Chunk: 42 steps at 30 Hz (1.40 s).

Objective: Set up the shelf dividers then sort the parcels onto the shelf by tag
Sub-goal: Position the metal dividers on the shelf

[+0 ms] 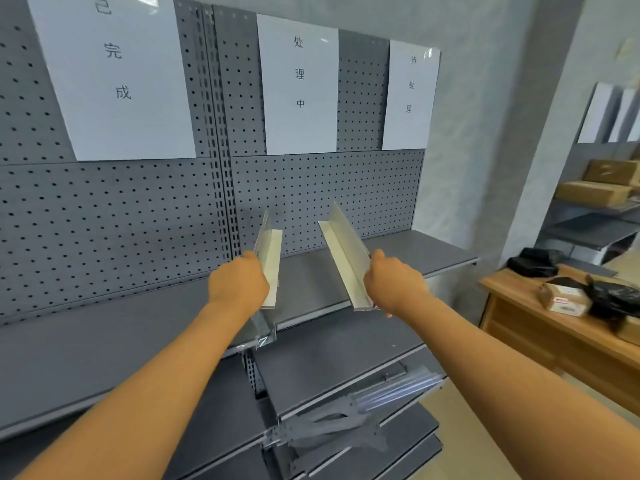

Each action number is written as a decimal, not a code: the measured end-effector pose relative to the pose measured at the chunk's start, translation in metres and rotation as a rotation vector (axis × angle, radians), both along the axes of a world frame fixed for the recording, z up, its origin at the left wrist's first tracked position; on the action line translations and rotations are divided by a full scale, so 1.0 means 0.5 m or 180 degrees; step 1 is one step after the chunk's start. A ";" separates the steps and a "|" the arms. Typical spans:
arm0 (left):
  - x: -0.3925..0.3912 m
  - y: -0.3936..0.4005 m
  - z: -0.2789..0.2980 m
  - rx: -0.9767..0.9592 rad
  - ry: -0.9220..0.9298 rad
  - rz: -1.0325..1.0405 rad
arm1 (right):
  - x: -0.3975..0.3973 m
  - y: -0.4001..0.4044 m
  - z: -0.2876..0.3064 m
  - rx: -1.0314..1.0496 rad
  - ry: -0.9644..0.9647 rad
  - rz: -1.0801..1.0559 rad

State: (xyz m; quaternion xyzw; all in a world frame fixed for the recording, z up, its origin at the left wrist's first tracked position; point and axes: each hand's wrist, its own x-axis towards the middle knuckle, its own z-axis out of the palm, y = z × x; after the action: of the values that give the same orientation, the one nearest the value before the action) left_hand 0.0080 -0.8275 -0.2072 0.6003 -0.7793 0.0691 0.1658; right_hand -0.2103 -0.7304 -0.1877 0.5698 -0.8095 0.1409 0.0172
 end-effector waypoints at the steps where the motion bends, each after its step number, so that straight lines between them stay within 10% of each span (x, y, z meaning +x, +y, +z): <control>1: -0.016 -0.010 0.000 0.0014 -0.0011 -0.0008 | -0.019 -0.008 -0.001 -0.0001 -0.0021 -0.0017; 42: -0.214 -0.061 -0.089 0.0360 0.0137 0.1509 | -0.504 -0.302 -0.116 0.0741 0.0041 0.0553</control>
State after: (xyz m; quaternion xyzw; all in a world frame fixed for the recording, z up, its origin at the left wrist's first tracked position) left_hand -0.0990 -0.8580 -0.2515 0.7761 -0.6155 0.0496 0.1277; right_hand -0.4622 -0.8815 -0.2459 0.6367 -0.7678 0.0433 -0.0561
